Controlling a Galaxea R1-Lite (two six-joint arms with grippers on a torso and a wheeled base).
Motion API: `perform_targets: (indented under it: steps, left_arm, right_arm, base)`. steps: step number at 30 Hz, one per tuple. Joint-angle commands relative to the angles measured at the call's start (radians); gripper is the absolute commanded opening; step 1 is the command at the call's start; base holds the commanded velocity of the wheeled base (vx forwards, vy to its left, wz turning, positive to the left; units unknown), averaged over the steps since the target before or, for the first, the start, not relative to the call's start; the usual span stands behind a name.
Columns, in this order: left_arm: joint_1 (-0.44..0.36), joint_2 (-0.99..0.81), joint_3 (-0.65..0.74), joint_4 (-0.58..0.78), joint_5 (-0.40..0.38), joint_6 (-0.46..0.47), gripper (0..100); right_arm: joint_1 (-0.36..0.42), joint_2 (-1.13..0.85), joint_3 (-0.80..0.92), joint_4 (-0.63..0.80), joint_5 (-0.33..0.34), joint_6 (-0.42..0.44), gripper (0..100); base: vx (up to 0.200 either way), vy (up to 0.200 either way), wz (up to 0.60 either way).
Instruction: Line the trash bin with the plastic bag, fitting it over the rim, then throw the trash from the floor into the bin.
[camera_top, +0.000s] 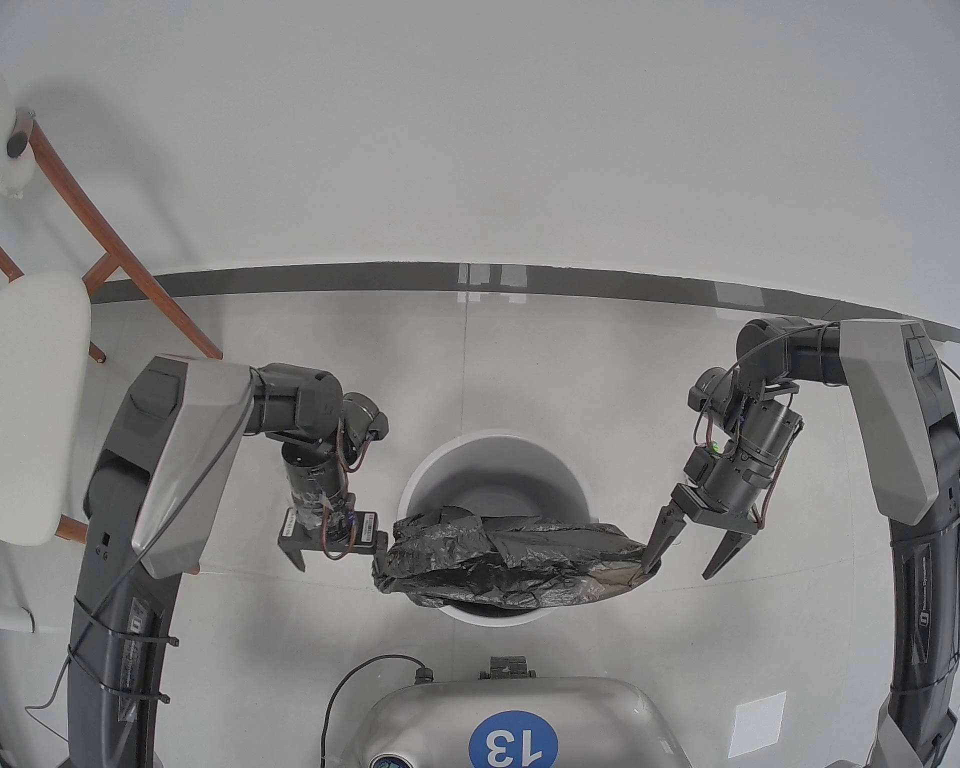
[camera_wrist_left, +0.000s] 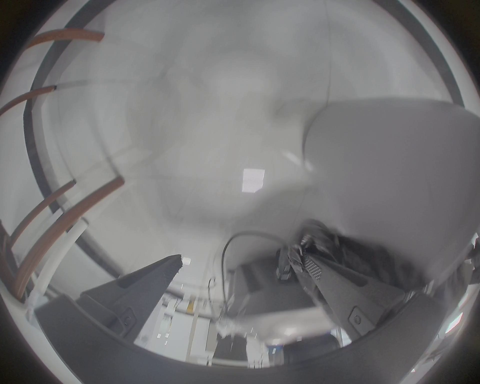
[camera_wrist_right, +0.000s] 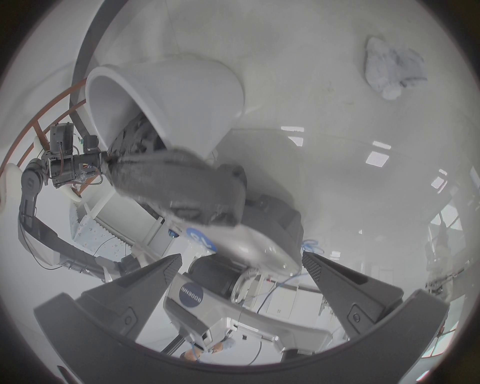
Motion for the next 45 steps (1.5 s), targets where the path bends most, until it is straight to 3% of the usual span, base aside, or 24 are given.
perform_targets:
  steps: [1, 5, 8, 11, 15, 24, 26, 28, 29, 31, 33, 34, 38, 39, 40, 42, 45]
  left_arm:
    - [0.018, -0.111, 0.000, 0.219, -0.055, 0.003, 100]
    - [0.021, -0.178, 0.000, 0.411, -0.084, -0.017, 100]
    - [0.006, -0.221, 0.000, 0.555, -0.094, -0.043, 100]
    - [-0.011, -0.261, 0.000, 0.550, -0.099, -0.124, 100]
    - [-0.011, -0.300, 0.000, 0.546, -0.133, -0.084, 100]
    - [-0.027, -0.373, 0.000, 0.550, -0.148, -0.107, 100]
    - [-0.027, -0.507, 0.000, 0.547, -0.203, 0.006, 100]
    - [-0.022, -0.625, 0.000, 0.541, -0.271, 0.189, 100]
    - [-0.022, -0.632, 0.000, 0.541, -0.274, 0.201, 100]
    - [-0.027, -0.757, 0.011, 0.510, -0.309, 0.347, 100]
    - [-0.027, -0.757, 0.011, 0.510, -0.309, 0.347, 100]
    - [-0.057, -0.858, 0.278, 0.345, -0.309, 0.313, 100]
    - [-0.066, -0.981, 0.626, -0.086, -0.306, 0.217, 100]
    - [-0.066, -0.990, 0.653, -0.125, -0.306, 0.212, 100]
    - [-0.071, -1.044, 0.828, -0.346, -0.303, 0.195, 100]
    - [-0.070, -1.077, 0.980, -0.539, -0.288, 0.195, 100]
    - [-0.068, -1.083, 1.089, -0.709, -0.285, 0.190, 100]
  right_arm:
    - [-0.012, -0.078, 0.000, 0.140, 0.001, -0.007, 100]
    - [-0.012, -0.127, 0.000, 0.281, 0.001, -0.007, 100]
    - [-0.006, -0.176, 0.000, 0.287, 0.001, 0.033, 100]
    - [-0.009, -0.248, 0.000, 0.287, 0.001, 0.022, 100]
    - [-0.012, -0.319, 0.000, 0.280, -0.002, -0.037, 100]
    - [-0.025, -0.400, 0.000, 0.287, 0.001, -0.048, 100]
    - [-0.026, -0.489, 0.000, 0.287, 0.001, -0.136, 100]
    - [-0.025, -0.561, 0.000, 0.284, 0.001, -0.225, 100]
    - [-0.025, -0.565, 0.000, 0.284, 0.001, -0.228, 100]
    - [-0.008, -0.622, 0.000, 0.283, -0.001, -0.257, 100]
    - [-0.008, -0.622, 0.000, 0.283, -0.001, -0.257, 100]
    - [0.011, -0.667, 0.127, 0.275, -0.012, -0.271, 100]
    - [0.008, -0.711, 0.224, 0.194, -0.016, -0.269, 100]
    - [0.006, -0.716, 0.235, 0.183, -0.018, -0.269, 100]
    - [0.005, -0.754, 0.313, 0.095, -0.016, -0.266, 100]
    - [0.005, -0.817, 0.455, -0.067, -0.016, -0.261, 100]
    - [0.005, -0.895, 0.661, -0.306, -0.013, -0.258, 100]
  base:
    - [0.000, 0.000, 0.00]
    - [0.000, 0.000, 0.00]
    - [0.000, 0.000, 0.00]
    - [0.000, 0.000, 0.00]
    - [0.000, 0.000, 0.00]
    - [0.000, 0.000, 0.00]
    - [0.000, 0.000, 0.00]
    - [0.000, 0.000, 0.00]
    - [0.000, 0.000, 0.00]
    - [0.000, 0.000, 0.00]
    - [0.000, 0.000, 0.00]
    - [0.000, 0.000, 0.00]
    - [0.000, 0.000, 0.00]
    - [0.000, 0.000, 0.00]
    - [0.000, 0.000, 0.00]
    - [0.000, 0.000, 0.00]
    - [0.000, 0.000, 0.00]
